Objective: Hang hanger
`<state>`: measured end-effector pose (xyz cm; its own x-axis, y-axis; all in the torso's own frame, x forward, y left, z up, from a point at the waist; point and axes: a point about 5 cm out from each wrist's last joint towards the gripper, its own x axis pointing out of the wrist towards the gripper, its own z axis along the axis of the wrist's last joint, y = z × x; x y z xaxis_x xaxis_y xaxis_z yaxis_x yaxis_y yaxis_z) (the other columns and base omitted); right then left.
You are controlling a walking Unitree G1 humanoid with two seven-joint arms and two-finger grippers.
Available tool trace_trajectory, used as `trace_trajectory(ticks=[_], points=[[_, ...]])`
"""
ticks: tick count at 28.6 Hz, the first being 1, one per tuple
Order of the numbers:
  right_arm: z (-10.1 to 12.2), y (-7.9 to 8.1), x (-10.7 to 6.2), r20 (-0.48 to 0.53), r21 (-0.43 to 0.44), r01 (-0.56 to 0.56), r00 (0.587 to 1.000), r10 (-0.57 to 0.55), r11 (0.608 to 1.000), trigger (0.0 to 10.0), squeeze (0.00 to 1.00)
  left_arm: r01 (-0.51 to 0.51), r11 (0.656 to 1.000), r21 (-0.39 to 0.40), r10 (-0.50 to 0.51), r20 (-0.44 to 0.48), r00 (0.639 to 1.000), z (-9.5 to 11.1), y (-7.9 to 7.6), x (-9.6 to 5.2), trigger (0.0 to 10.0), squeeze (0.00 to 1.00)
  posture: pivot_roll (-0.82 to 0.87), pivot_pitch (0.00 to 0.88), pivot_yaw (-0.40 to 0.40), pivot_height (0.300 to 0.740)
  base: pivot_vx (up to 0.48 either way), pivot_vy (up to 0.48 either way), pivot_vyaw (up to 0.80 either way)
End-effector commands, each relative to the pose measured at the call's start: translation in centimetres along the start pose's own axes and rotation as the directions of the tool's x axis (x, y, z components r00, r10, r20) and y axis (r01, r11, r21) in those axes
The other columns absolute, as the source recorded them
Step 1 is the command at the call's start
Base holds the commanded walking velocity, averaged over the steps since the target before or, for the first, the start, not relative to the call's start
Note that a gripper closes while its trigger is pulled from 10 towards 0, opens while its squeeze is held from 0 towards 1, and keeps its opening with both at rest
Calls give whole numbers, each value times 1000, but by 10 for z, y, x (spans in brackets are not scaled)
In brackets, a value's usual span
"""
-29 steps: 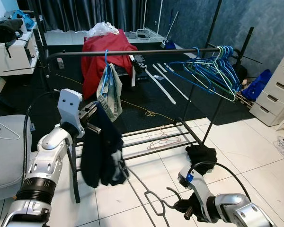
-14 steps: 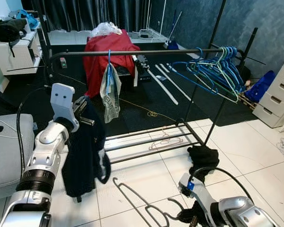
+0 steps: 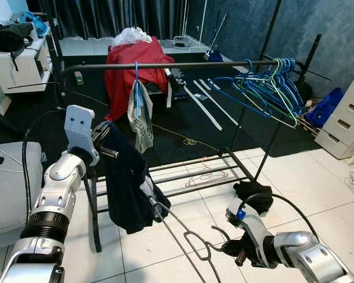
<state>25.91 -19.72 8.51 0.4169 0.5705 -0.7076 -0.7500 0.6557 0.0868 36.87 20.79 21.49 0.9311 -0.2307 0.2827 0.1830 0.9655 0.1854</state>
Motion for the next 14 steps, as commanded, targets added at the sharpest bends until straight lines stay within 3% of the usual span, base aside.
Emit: trace_trajectory(ticks=[1, 14], points=[[3, -1, -3, 4, -3, 8, 1000, -8, 1000, 10000, 0, 13, 1000, 24, -14, 33, 999, 7, 0, 2, 0, 0, -105, 52, -33, 740, 0, 0, 0], [1, -1, 0, 1, 19, -17, 1000, 17, 1000, 10000, 0, 25, 999, 22, -26, 34, 999, 9, -1, 3, 0, 0, -102, 53, -32, 740, 0, 0, 0]])
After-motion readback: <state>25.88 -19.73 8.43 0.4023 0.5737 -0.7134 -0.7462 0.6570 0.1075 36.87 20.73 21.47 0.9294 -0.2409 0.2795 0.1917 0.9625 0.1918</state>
